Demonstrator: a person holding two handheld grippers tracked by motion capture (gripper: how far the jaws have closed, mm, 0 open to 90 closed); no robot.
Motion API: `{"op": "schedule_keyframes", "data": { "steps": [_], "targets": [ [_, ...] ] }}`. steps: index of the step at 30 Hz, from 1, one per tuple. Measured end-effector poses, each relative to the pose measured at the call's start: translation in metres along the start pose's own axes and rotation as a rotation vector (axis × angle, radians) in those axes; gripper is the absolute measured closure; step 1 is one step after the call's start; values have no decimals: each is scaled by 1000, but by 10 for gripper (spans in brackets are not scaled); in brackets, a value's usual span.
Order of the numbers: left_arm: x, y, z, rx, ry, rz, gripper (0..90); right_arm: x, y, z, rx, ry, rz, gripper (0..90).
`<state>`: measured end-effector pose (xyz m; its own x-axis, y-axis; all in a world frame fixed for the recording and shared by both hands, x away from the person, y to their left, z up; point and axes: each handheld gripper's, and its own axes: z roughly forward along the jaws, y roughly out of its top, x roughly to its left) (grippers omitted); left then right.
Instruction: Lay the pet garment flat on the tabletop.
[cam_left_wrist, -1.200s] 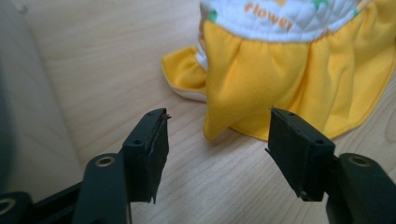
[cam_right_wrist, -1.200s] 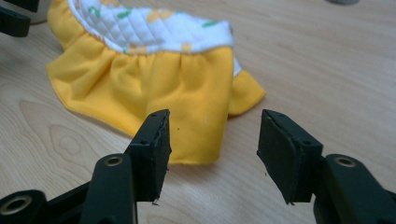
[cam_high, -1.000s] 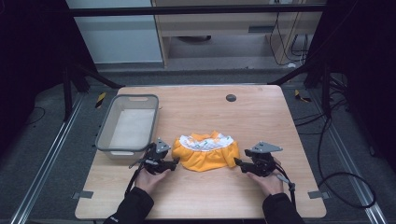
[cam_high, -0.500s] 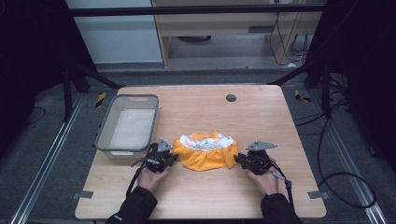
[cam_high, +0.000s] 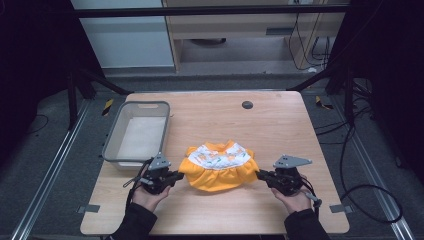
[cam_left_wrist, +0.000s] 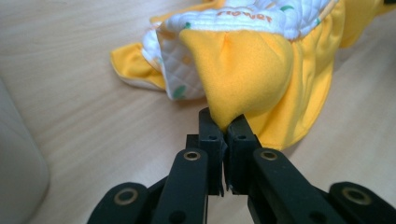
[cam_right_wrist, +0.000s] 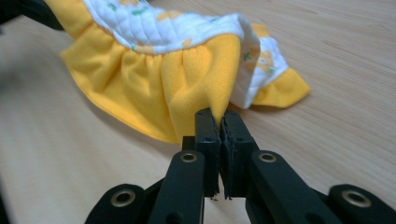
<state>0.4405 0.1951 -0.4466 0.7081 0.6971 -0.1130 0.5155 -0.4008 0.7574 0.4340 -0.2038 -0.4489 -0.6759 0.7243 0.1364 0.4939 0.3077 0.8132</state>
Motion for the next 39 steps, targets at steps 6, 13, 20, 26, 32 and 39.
{"op": "schedule_keyframes", "data": {
  "steps": [6, 13, 20, 26, 32, 39],
  "targets": [
    [-17, -25, -8, 45, -40, -10, 857, 17, -18, -21, 13, 53, 3, 858],
    [-19, -39, -8, 60, 37, -18, 553, 17, -37, -9, 84, -20, -37, 735],
    [-22, -38, -34, -65, 57, -1, 404, 16, -27, -18, -5, -51, -37, 632],
    [-21, -20, -46, -153, 75, 13, 377, 11, -10, -20, -81, -89, -43, 582],
    [-16, 2, -41, -179, 111, 41, 372, 4, 7, -10, -111, -118, -46, 543],
    [6, 41, -1, -158, 188, 76, 382, -13, 27, 16, -103, -179, -48, 479]
  ]
}}
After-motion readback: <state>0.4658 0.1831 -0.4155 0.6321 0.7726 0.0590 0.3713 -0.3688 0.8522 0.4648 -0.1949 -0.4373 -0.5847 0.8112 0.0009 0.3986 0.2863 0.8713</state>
